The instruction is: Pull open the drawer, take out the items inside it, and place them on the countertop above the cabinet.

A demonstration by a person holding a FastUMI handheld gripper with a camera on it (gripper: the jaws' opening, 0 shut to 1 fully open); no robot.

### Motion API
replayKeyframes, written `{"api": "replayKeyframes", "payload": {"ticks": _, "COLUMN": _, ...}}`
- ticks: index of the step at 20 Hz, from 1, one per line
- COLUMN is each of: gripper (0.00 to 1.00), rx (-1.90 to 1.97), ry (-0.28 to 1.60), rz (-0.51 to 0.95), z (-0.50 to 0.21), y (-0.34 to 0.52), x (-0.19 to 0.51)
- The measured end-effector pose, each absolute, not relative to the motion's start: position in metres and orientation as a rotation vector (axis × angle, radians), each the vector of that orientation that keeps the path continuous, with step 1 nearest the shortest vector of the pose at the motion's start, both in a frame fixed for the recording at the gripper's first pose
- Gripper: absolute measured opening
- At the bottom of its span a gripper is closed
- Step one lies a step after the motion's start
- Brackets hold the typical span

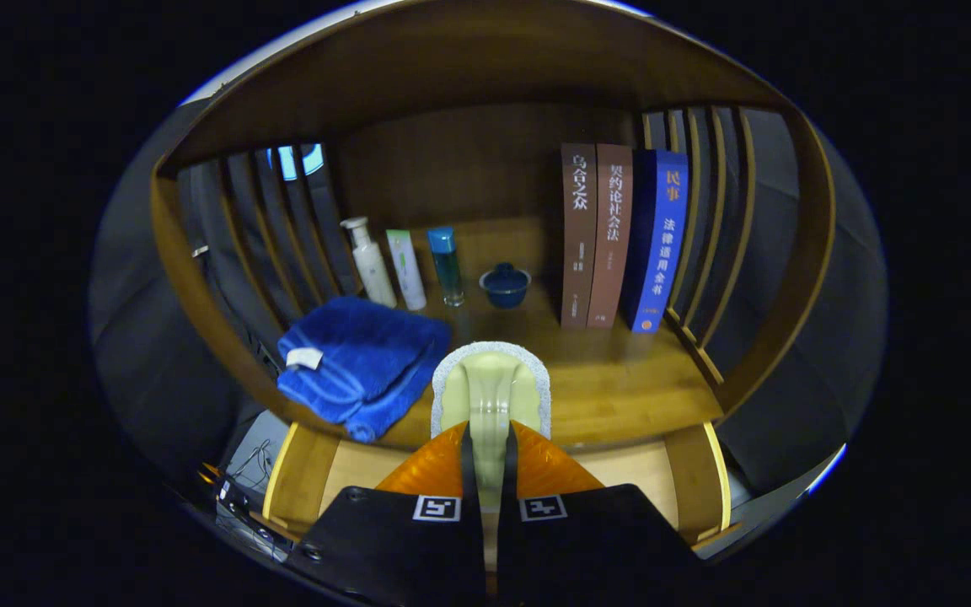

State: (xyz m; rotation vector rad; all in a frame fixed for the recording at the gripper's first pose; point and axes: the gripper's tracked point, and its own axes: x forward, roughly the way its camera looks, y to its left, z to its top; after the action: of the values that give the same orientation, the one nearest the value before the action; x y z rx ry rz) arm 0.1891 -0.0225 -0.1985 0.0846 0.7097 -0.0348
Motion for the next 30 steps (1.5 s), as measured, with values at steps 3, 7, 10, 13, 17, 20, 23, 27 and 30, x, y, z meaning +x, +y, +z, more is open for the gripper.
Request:
{"api": "replayKeyframes", "payload": {"ticks": 3, "gripper": 0.11, "rx": 0.082, "ry": 0.776, "rz": -0.023, "z": -0.215, "y": -0.021, "x": 0.229}}
{"api": "replayKeyframes", "payload": {"ticks": 7, "gripper": 0.11, "rx": 0.097, "ry": 0.889, "rz": -0.041, "z": -0.244, "y": -0.024, "x": 0.267}}
{"api": "replayKeyframes", "payload": {"ticks": 10, "gripper": 0.11, "rx": 0.099, "ry": 1.006, "rz": -0.054, "z": -0.266, "y": -0.023, "x": 0.278}}
{"api": "replayKeyframes", "payload": {"ticks": 13, "gripper": 0.15, "rx": 0.064, "ry": 1.037, "rz": -0.069, "z": -0.273, "y": -0.024, "x": 0.284}}
{"api": "replayKeyframes", "payload": {"ticks": 17, "gripper": 0.53, "rx": 0.098, "ry": 1.011, "rz": -0.06, "z": -0.27, "y": -0.021, "x": 0.292}}
{"api": "replayKeyframes", "payload": {"ticks": 20, "gripper": 1.0, "rx": 0.098, "ry": 0.998, "rz": -0.073, "z": -0.267, "y": -0.026, "x": 0.287}}
{"api": "replayKeyframes", "payload": {"ticks": 23, "gripper": 1.0, "rx": 0.072, "ry": 0.962, "rz": -0.067, "z": -0.263, "y": -0.026, "x": 0.285}}
{"api": "replayKeyframes", "payload": {"ticks": 27, "gripper": 1.0, "rx": 0.083, "ry": 0.897, "rz": -0.065, "z": -0.25, "y": -0.022, "x": 0.269}}
{"api": "replayKeyframes", "payload": {"ticks": 30, "gripper": 0.99, "rx": 0.078, "ry": 0.831, "rz": -0.066, "z": -0.237, "y": -0.02, "x": 0.242}}
